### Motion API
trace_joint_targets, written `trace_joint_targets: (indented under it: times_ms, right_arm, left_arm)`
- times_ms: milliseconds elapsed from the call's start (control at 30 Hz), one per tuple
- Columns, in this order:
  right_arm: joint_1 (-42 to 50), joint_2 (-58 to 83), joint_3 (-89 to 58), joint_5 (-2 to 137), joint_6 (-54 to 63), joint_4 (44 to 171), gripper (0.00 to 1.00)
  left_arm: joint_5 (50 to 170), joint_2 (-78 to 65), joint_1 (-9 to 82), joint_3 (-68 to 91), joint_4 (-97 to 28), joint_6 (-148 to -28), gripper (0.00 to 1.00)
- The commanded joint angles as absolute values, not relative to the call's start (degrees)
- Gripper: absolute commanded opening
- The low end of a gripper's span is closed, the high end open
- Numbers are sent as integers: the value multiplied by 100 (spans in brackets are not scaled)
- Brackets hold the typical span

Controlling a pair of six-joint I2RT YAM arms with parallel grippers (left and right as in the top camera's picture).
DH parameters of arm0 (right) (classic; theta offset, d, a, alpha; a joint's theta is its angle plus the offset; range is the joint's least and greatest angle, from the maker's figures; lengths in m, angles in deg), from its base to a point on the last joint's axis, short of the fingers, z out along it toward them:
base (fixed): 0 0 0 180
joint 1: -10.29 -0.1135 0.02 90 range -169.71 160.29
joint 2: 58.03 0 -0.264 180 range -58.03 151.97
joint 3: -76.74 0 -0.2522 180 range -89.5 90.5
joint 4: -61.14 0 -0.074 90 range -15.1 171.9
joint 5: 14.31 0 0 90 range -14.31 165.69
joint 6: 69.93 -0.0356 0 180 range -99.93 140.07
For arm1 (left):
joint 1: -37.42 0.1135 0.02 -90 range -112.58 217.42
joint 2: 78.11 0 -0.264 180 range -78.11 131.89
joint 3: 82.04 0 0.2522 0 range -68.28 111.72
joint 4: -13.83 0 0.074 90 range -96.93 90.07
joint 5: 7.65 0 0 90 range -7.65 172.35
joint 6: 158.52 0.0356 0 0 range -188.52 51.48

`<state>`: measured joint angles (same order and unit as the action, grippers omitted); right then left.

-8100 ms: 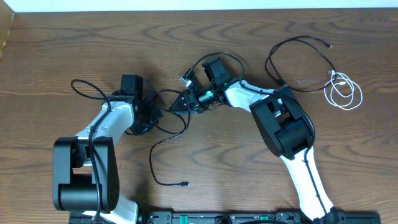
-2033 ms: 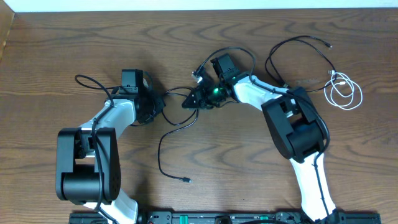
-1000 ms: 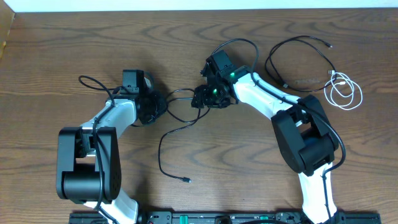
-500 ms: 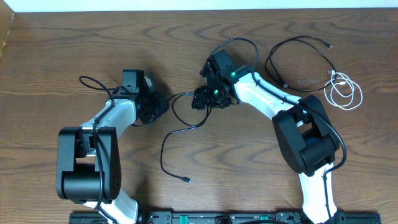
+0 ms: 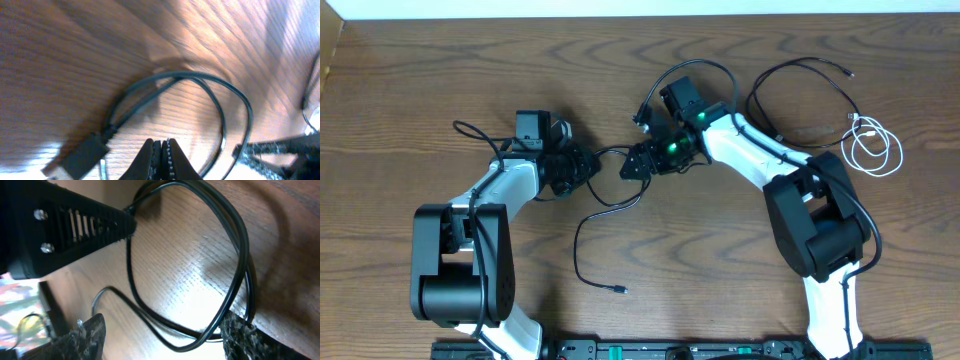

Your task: Untangle cables

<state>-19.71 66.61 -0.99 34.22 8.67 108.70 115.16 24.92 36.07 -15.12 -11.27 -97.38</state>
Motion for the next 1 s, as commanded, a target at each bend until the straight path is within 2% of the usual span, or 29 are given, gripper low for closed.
trace_joint_targets:
  times_ms: [0,267,300,333,533,767,967]
  right_arm:
    - [-1772,6442,-110,3074,940,10975,70]
    - [-1711,6447,-112,4687,26,11447,73]
    - [-1750,6458,-114,4821,-166,11570,77]
    - [-1770,6466,-121,4832,-249,11611,80]
    - [-1986,6576,-156,4733,-394,11694,80]
    - [-2273,6731,-226,4532,-737,11649,84]
    - [-2312,7155,-230,4180,-953,11434,82]
  left_arm:
    - [11940,2581,3609,-1387,-1118,-9360,8]
    - [11250,2583,3592,-1389,-1542,-9369,8]
    - [11125,2583,3592,-1389,-1719,-9373,8]
    - [11106,2583,3592,-1389,-1806,-9373,8]
    - [10817,2594,3524,-1409,-2305,-9362,8]
    - [10535,2608,3181,-1459,-2349,-9386,8]
    - [10279,2625,3059,-1459,-2392,-9443,8]
